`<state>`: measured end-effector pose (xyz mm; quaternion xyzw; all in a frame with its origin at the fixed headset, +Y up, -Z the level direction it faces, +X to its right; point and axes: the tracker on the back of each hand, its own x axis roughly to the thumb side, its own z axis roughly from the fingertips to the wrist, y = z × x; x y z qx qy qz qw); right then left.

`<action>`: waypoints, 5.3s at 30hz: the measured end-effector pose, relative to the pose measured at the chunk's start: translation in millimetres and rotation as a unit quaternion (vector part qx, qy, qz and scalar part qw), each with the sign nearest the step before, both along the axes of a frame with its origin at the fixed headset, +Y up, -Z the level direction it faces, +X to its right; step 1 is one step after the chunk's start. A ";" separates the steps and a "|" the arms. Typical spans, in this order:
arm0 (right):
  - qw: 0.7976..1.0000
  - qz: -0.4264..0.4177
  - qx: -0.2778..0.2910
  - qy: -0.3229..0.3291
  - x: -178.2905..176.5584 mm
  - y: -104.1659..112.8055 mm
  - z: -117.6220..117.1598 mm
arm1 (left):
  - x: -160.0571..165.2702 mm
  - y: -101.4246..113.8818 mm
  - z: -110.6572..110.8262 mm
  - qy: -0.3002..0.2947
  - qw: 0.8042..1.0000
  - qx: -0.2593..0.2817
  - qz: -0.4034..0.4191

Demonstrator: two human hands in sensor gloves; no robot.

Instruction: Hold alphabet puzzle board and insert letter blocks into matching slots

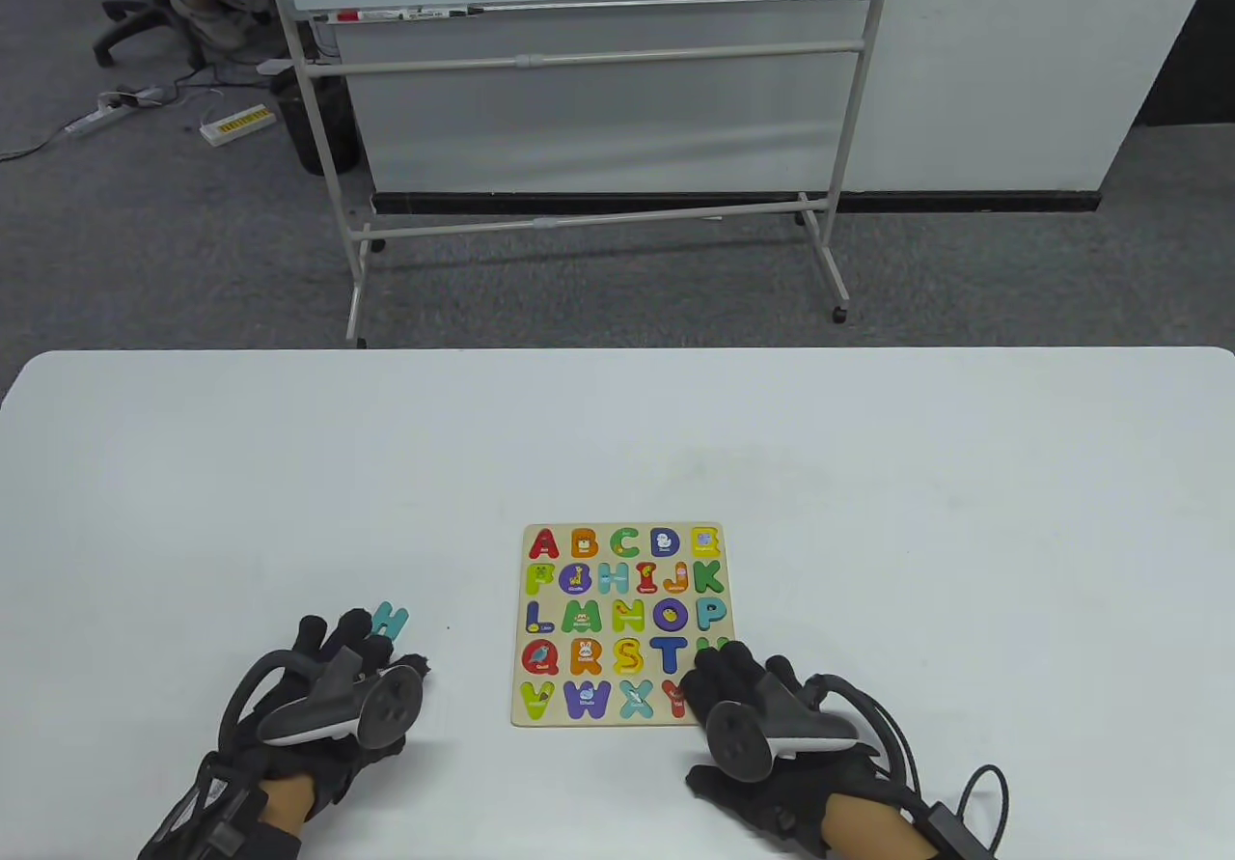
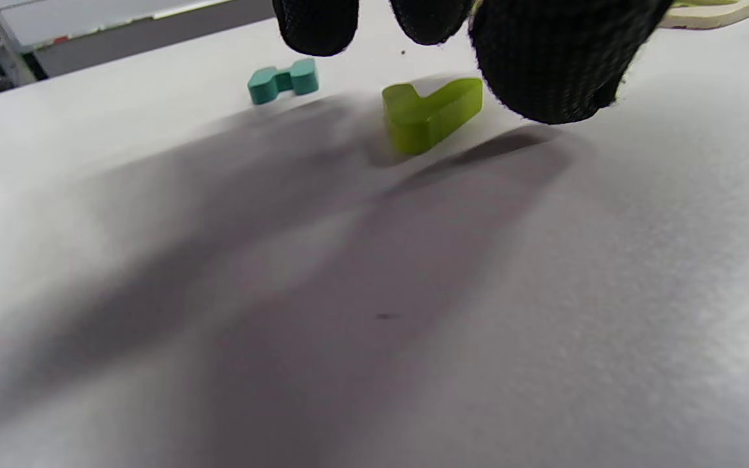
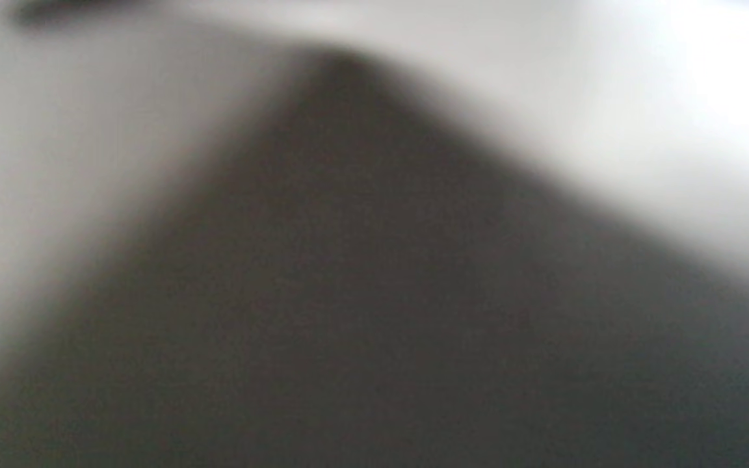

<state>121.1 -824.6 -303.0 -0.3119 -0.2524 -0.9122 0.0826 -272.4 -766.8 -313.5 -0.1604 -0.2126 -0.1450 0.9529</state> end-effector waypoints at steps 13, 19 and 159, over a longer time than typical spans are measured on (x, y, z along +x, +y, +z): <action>1.000 0.000 0.002 0.003 -1.0 0.1 -0.5 | 6.7 -3.9 -5.8 0.010 1.000 0.004 0.014; 1.000 0.000 0.003 0.002 -1.2 0.2 -0.4 | 13.0 -3.7 -3.8 -0.006 0.998 0.054 0.037; 1.000 -0.023 -0.007 -0.014 -2.6 1.2 -1.7 | 8.6 4.9 -102.7 0.141 0.990 0.016 -0.010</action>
